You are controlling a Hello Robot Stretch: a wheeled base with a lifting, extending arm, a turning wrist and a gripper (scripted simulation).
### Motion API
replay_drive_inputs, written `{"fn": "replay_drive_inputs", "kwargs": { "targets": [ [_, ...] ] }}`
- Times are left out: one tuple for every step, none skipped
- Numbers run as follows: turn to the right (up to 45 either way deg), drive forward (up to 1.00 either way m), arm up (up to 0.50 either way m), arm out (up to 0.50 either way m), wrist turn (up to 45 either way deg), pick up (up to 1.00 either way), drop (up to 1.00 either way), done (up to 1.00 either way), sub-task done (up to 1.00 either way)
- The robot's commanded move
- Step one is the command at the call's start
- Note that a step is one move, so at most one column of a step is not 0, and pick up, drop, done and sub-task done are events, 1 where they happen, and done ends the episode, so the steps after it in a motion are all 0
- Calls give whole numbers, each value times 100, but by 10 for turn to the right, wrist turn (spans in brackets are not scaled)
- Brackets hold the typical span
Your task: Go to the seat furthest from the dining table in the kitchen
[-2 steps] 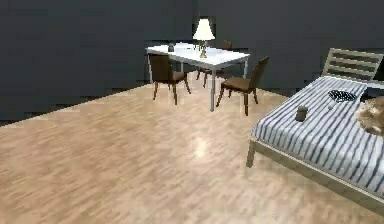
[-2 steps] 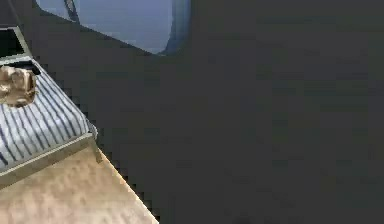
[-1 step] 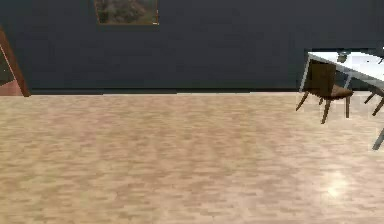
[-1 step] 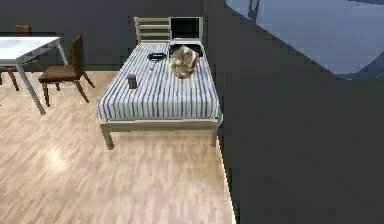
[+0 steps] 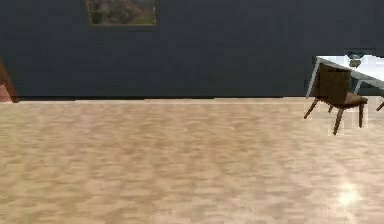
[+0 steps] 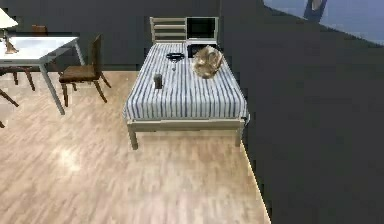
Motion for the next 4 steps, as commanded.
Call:
{"fn": "replay_drive_inputs", "kwargs": {
  "targets": [
    [-450,0,0,0,0,0,0,0,0],
    [-60,0,0,0,0,0,0,0,0],
    [0,100,0,0,0,0,0,0,0],
    [-30,0,0,0,0,0,0,0,0]
  ]
}}
